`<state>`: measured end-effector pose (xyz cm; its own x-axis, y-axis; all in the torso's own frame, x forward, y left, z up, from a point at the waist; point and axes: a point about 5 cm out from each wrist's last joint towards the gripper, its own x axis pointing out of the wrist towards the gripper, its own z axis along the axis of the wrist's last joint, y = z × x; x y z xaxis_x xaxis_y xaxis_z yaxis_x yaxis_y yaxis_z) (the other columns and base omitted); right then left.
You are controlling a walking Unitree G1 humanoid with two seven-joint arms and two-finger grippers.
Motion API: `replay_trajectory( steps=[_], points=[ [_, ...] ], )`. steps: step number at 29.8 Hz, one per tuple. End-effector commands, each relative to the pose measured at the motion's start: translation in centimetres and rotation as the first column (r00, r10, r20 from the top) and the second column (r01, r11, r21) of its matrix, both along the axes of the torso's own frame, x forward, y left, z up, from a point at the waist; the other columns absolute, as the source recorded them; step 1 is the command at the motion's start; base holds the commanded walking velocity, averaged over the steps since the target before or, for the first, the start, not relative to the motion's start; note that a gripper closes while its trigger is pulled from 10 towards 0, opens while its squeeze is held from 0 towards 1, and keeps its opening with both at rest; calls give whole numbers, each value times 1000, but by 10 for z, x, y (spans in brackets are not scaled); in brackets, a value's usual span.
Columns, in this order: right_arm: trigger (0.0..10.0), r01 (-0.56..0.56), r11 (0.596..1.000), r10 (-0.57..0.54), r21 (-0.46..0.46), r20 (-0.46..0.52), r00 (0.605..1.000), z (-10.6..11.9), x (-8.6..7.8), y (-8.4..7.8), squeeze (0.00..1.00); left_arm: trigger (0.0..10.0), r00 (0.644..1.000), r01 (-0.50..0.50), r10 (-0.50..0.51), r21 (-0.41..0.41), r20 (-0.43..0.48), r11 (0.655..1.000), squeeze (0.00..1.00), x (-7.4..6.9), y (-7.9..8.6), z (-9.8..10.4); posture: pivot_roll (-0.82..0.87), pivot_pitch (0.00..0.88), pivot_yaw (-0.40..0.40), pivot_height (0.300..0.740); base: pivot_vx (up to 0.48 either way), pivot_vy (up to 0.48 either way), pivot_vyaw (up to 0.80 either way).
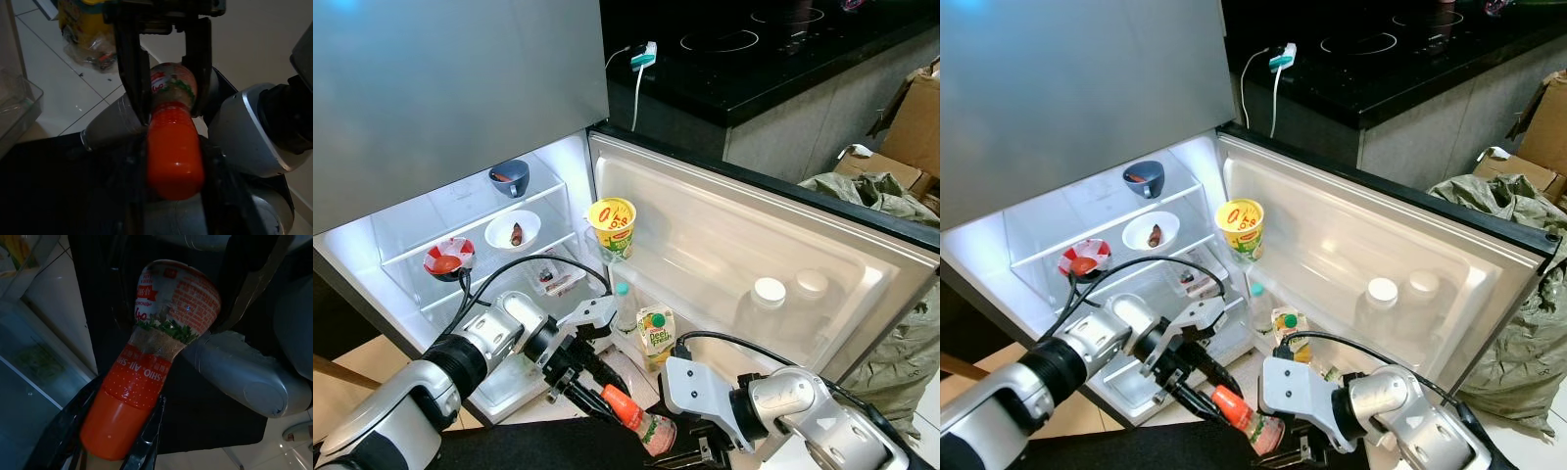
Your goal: Restocking fridge
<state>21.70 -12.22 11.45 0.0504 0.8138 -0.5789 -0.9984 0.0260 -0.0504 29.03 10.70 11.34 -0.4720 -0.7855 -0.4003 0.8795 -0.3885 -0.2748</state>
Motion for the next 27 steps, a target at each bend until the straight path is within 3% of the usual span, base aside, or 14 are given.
replay_trajectory(
  steps=[1,16,17,27],
  points=[
    [10000,-32,999,32,27,-1,999,3,-5,6,0,0,1000,-25,25,-4,-8,1000,0,1,0,-2,-229,86,104,740,0,0,0],
    [10000,-5,999,5,48,10,1000,5,-1,9,0,0,999,-38,38,-7,10,999,0,4,0,-2,-225,82,101,740,0,0,0],
    [10000,2,998,-3,63,15,1000,6,1,9,969,0,999,-39,39,-6,11,999,0,4,0,-2,-224,81,101,740,0,0,0],
    [10000,21,997,-21,78,2,1000,4,1,6,1000,0,999,-48,47,4,22,999,0,6,1,-3,-224,78,99,740,0,0,0]
  ],
)
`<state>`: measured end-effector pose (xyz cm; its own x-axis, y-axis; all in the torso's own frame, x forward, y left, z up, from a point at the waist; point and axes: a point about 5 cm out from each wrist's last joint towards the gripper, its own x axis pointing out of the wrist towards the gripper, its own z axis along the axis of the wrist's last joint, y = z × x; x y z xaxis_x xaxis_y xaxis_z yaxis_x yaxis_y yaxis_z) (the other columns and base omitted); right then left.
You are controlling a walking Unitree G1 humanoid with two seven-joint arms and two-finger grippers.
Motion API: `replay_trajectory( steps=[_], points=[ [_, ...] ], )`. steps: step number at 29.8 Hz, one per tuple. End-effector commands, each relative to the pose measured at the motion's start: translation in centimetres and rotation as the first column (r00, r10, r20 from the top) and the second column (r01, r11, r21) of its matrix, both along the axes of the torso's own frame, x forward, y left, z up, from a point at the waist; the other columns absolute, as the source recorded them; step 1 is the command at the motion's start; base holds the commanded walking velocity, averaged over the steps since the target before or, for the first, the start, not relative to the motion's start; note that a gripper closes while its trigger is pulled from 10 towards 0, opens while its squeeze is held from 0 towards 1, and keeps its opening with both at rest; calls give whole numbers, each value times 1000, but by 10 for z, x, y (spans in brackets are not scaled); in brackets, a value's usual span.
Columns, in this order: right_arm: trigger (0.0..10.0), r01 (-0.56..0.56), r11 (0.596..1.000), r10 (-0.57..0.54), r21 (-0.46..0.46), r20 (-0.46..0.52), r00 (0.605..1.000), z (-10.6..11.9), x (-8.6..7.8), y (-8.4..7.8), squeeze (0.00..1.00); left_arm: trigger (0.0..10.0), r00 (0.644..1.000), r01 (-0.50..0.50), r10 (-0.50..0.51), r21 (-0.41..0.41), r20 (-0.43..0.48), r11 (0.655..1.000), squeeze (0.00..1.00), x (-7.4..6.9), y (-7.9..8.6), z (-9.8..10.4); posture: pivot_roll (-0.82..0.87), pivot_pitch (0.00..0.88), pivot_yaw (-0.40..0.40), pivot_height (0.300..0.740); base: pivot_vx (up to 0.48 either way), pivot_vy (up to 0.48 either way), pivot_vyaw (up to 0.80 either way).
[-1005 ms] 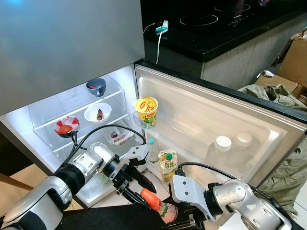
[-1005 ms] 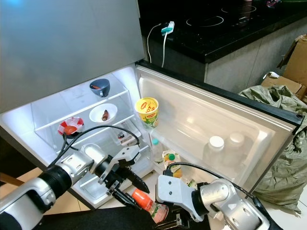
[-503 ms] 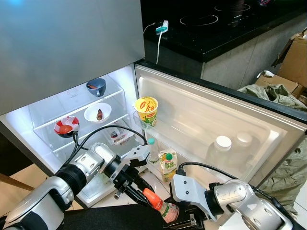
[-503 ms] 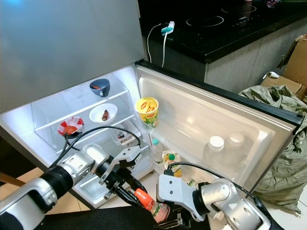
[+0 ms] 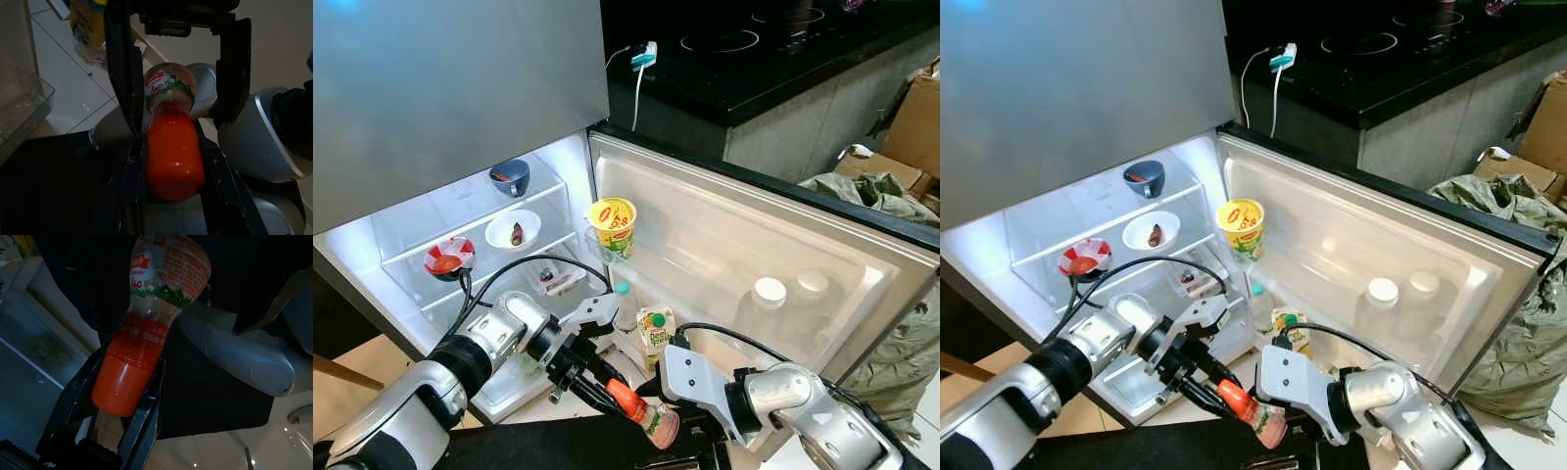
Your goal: Restocking fridge
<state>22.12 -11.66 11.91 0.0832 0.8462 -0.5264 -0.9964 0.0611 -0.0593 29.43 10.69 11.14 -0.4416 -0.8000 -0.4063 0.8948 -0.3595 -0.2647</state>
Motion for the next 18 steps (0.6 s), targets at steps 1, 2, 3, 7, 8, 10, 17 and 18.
replay_trajectory(
  steps=[1,2,3,7,8,10,17,18],
  points=[
    [10000,-11,1000,11,16,-8,1000,-1,-3,1,1000,0,1000,-15,15,4,10,1000,0,2,2,-1,-224,78,99,740,0,0,0],
    [10000,-4,1000,4,5,-20,1000,-4,-4,-3,1000,0,1000,-19,19,12,15,1000,0,2,3,-2,-226,75,99,740,0,0,0],
    [10000,5,1000,-6,-22,-32,999,-8,-5,-8,1000,0,999,-23,22,24,23,999,0,3,4,-4,-226,74,99,740,0,0,0],
    [10000,32,996,-36,-83,-51,998,-18,-6,-19,1000,0,999,-27,25,51,40,998,0,4,8,-6,-226,74,99,740,0,0,0],
    [10000,38,995,-43,-96,-54,998,-20,-6,-21,1000,0,999,-29,26,57,44,998,0,5,9,-6,-226,74,99,740,0,0,0],
    [10000,64,987,-76,-147,-79,994,-27,-9,-33,490,0,997,-36,31,77,65,996,0,7,13,-6,-226,70,100,740,0,0,0],
    [10000,180,881,-263,-438,-135,955,-71,-26,-90,0,0,987,-79,62,110,148,991,0,17,22,2,-235,66,106,740,0,0,0],
    [10000,180,881,-263,-438,-135,955,-71,-26,-90,0,0,987,-79,62,110,148,991,0,17,22,2,-235,66,106,740,0,0,0]
  ],
)
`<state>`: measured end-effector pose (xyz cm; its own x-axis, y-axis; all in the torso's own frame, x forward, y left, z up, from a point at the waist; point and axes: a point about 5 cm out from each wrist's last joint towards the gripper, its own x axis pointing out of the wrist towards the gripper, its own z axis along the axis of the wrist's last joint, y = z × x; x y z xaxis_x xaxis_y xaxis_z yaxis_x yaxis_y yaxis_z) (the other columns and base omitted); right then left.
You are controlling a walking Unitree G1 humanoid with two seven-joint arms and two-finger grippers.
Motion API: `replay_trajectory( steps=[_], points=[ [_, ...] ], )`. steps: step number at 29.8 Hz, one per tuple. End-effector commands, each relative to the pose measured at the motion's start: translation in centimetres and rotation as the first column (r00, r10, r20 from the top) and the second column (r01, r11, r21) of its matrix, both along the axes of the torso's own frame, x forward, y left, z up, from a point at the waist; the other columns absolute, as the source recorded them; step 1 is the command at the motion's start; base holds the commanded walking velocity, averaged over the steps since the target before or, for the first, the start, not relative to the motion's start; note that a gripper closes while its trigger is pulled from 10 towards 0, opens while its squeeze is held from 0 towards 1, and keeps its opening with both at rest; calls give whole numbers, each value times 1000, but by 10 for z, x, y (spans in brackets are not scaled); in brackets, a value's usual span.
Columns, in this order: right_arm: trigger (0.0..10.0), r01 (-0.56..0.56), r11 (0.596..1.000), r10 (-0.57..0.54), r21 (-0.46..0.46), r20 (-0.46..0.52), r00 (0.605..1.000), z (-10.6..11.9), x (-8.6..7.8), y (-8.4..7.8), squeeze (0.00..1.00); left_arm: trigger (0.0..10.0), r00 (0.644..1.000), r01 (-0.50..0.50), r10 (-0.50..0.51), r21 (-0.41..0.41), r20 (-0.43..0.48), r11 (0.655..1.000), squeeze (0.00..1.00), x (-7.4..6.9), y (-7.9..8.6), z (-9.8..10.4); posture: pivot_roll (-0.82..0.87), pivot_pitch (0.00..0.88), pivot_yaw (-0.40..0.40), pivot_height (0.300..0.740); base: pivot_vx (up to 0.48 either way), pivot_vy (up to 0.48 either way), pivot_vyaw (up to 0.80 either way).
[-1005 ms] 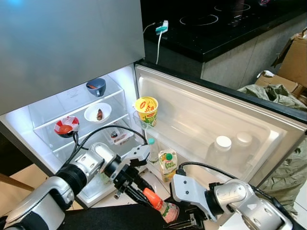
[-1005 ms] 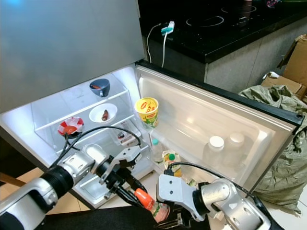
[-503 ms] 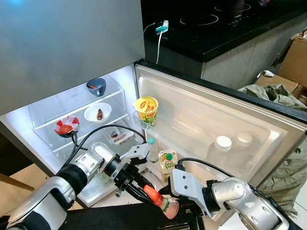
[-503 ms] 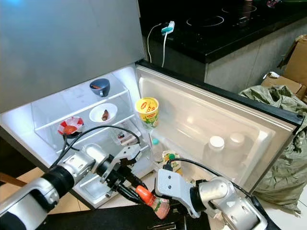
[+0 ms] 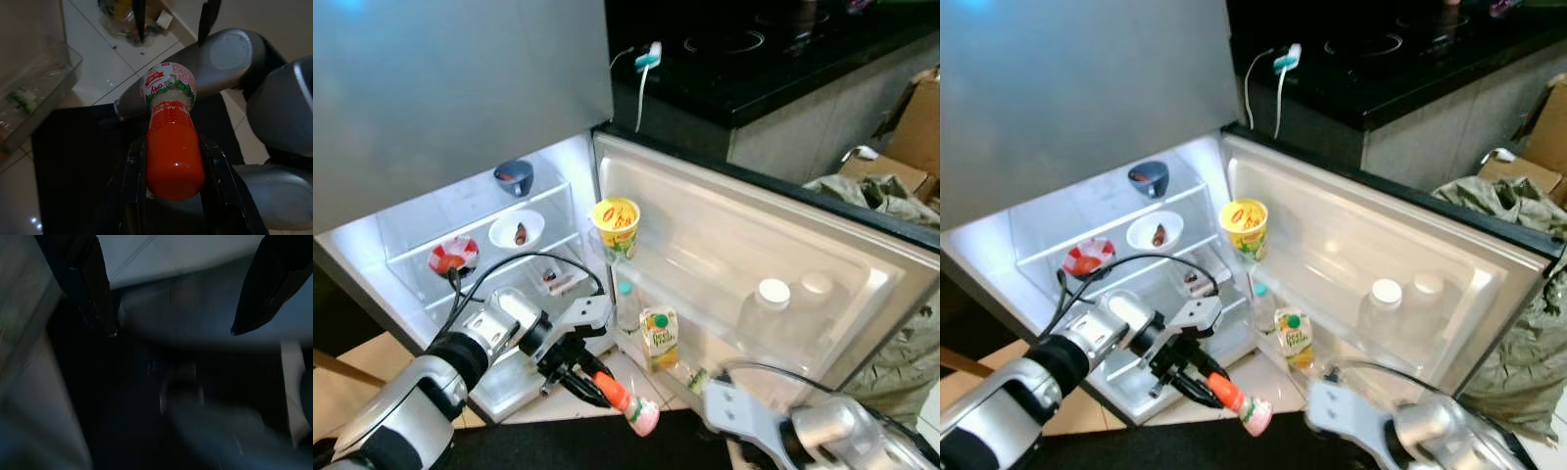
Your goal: Restocking fridge
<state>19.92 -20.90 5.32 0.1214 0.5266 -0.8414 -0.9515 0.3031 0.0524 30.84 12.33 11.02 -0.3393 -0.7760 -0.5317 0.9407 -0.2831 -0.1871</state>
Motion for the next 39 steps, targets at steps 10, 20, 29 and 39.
replay_trajectory(
  steps=[10,20,29,39],
  points=[
    [10000,438,853,-468,-284,-44,883,-104,-56,-53,0,10000,997,-69,69,8,20,998,0,-2,8,-11,-243,70,109,740,0,0,0],
    [10000,667,670,-719,-325,-62,692,-141,-99,-50,0,10000,993,-86,81,52,89,995,0,3,15,-8,-233,63,110,740,0,0,-579],
    [10000,716,605,-781,-349,-89,618,-157,-121,-33,0,10000,980,-71,55,80,192,994,0,14,19,15,-223,59,117,740,0,0,-781],
    [10000,711,616,-777,-339,-115,619,-162,-129,-24,0,10000,950,-24,-33,179,310,984,0,17,26,33,-215,60,115,740,0,0,-391]
  ],
)
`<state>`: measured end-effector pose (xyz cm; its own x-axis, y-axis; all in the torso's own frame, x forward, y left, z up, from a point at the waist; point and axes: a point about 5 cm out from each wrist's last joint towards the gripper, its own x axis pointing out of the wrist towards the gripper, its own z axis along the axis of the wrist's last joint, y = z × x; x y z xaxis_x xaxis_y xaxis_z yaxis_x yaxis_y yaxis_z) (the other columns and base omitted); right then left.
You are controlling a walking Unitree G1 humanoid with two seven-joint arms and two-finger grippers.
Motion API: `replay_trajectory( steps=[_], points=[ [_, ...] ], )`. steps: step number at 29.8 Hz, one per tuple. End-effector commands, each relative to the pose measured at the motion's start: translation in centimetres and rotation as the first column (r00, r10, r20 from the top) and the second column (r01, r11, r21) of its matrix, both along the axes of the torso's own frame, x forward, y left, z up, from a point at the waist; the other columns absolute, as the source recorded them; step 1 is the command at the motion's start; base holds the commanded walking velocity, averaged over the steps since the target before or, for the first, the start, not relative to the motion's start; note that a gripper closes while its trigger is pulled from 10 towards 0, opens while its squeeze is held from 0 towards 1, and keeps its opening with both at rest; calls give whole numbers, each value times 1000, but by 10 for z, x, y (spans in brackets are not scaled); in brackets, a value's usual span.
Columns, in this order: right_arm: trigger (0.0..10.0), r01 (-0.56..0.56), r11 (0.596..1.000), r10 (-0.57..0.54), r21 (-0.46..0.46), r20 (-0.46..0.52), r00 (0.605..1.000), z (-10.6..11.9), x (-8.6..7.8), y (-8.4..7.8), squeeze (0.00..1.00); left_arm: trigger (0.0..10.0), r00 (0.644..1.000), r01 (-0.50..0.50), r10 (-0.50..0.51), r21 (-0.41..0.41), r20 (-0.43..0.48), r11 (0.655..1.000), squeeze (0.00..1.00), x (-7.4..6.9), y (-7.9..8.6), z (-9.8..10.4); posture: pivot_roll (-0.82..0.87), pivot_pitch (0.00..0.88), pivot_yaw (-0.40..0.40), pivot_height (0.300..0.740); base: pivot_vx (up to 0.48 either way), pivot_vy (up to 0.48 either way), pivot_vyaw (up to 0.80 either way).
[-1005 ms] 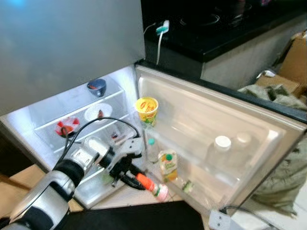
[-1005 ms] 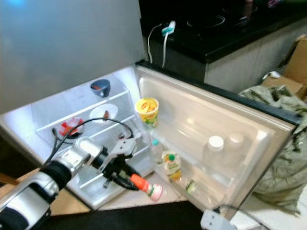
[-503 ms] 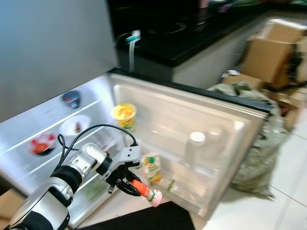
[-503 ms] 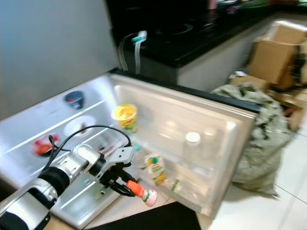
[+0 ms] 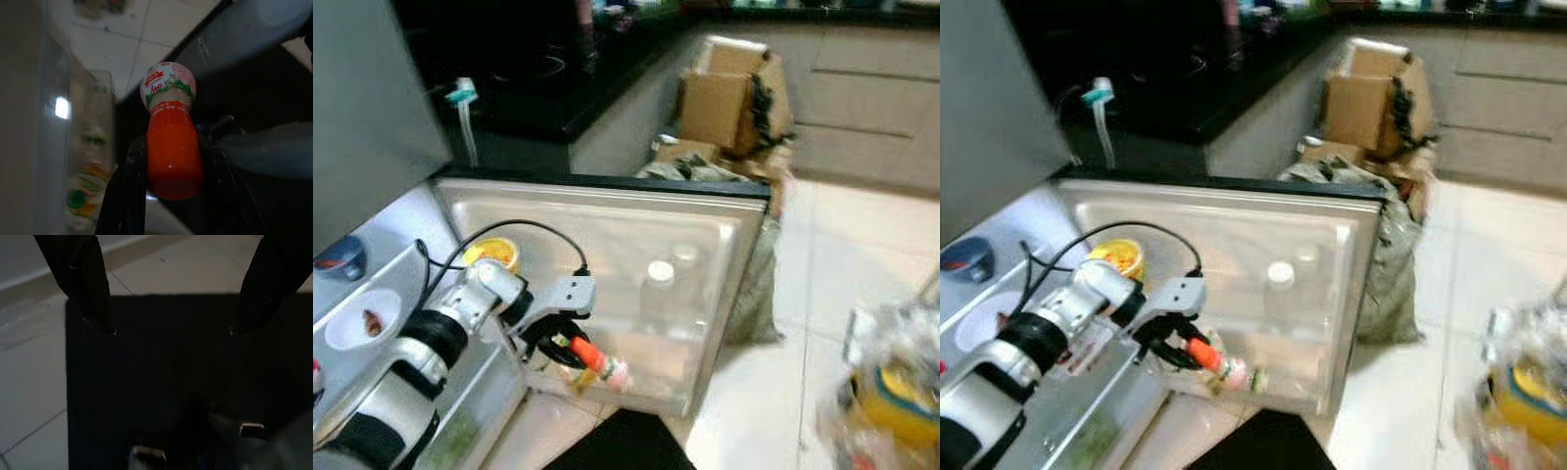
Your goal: Restocking fridge
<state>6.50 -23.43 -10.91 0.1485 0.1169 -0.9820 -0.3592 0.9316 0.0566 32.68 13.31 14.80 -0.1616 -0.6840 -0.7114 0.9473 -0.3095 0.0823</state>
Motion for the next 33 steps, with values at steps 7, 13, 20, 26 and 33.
replay_trajectory(
  steps=[7,13,20,26,33],
  points=[
    [10000,-9,1000,8,17,23,1000,0,5,4,0,10000,999,-24,22,51,41,998,0,-3,18,1,-212,61,115,740,0,0,0],
    [10000,-27,999,26,31,23,999,-1,5,7,0,10000,1000,27,-27,14,3,1000,0,-12,9,-2,-207,56,114,740,122,-423,0],
    [10000,-36,999,36,35,21,999,-1,5,8,0,10000,998,48,-49,-27,-38,999,0,-18,4,2,-209,52,113,740,114,-111,0],
    [10000,-43,998,42,38,20,999,-1,5,7,0,10000,996,70,-73,-75,-44,995,0,-21,5,19,-210,48,113,740,0,0,0],
    [10000,-47,998,46,40,20,999,-1,5,7,0,10000,997,77,-80,-118,-15,990,0,-23,6,36,-209,49,113,740,0,0,0]
  ],
)
